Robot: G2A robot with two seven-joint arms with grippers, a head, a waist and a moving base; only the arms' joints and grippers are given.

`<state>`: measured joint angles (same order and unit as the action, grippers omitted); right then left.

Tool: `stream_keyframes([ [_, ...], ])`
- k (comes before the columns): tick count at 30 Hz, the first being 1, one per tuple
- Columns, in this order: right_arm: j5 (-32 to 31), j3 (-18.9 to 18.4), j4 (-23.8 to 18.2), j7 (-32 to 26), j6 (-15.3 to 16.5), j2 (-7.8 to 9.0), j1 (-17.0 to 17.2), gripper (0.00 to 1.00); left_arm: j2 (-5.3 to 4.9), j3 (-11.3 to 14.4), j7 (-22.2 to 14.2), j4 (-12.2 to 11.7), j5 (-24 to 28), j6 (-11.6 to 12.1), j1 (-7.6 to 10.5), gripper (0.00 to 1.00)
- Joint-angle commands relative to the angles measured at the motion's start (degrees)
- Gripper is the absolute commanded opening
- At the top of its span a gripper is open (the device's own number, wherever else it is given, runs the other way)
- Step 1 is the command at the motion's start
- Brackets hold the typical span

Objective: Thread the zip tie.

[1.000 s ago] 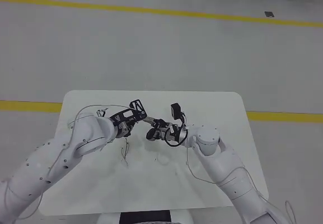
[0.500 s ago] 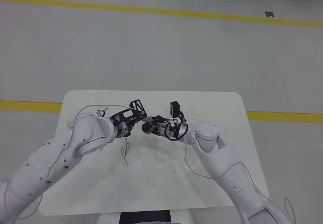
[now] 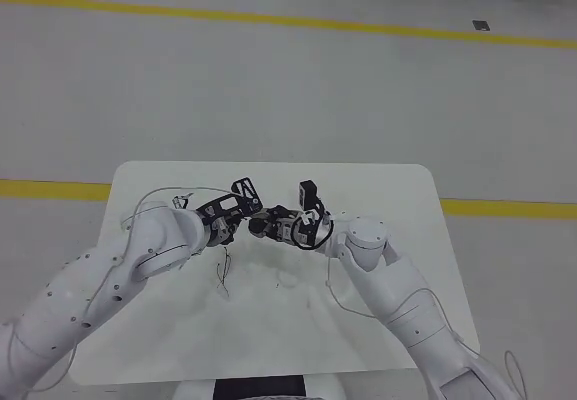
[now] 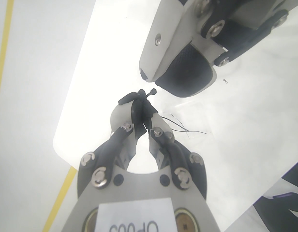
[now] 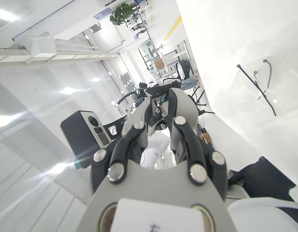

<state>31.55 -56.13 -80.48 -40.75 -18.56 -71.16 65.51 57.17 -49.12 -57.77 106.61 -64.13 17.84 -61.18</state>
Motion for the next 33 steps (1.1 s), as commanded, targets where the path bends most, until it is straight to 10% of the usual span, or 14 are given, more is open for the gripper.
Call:
stream_keyframes([
  [1,0.1,0.07,0.06,-0.09,0.09,-0.03,-0.01,0.16,0.0,0.0,0.0,0.0,0.0,0.0,0.0,0.0],
  [33,-0.2,1.31,0.66,0.17,0.26,-0.59,-0.87,0.02,0.0,0.0,0.0,0.0,0.0,0.0,0.0,0.0],
])
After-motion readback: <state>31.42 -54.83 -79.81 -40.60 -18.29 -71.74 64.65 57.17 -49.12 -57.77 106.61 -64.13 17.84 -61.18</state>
